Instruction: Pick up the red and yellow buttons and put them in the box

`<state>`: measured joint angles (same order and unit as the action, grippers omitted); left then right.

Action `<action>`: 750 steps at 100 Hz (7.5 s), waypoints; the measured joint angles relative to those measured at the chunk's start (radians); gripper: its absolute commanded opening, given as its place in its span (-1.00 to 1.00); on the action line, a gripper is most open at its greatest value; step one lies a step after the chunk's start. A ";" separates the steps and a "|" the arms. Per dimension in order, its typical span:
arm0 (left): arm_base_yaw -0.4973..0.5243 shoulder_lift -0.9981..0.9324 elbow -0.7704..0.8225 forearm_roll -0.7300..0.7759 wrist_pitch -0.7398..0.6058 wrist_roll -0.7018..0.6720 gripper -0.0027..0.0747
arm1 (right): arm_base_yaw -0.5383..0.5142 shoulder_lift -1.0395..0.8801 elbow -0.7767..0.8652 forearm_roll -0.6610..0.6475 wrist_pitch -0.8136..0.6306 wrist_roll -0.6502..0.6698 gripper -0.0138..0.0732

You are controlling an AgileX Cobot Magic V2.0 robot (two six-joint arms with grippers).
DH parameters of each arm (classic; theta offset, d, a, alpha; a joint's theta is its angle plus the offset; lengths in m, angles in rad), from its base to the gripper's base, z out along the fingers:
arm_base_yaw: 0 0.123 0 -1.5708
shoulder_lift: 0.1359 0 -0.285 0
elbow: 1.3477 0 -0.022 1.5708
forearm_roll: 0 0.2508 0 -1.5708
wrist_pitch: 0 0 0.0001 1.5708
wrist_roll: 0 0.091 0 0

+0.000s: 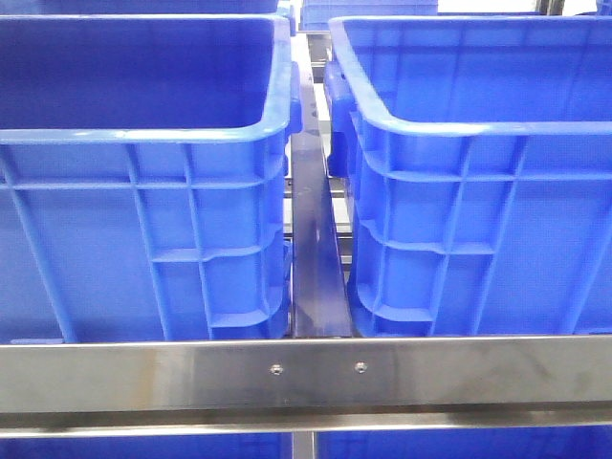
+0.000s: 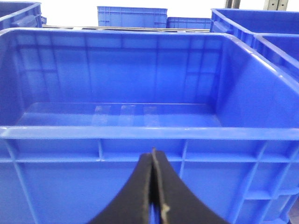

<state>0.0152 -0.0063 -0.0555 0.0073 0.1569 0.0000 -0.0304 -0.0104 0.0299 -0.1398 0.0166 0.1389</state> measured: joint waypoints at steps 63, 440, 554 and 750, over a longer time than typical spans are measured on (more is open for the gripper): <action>0.000 0.268 -0.411 0.000 0.323 0.000 -0.98 | 0.000 0.000 0.000 0.000 0.000 0.000 -0.78; -0.082 1.917 -1.464 0.020 0.684 0.048 -0.40 | 0.000 0.000 0.000 0.000 0.000 0.000 -0.78; -0.323 1.639 -1.464 -0.401 0.819 0.648 -0.40 | 0.000 0.000 0.000 0.000 0.000 0.000 -0.78; -0.570 1.637 -1.464 -0.563 0.927 0.753 -0.45 | 0.000 0.048 -0.235 0.002 0.305 0.000 -0.77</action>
<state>-0.5544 1.6308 -1.5194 -0.5554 1.0840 0.7526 -0.0304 0.0380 -0.2056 -0.1379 0.3212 0.1389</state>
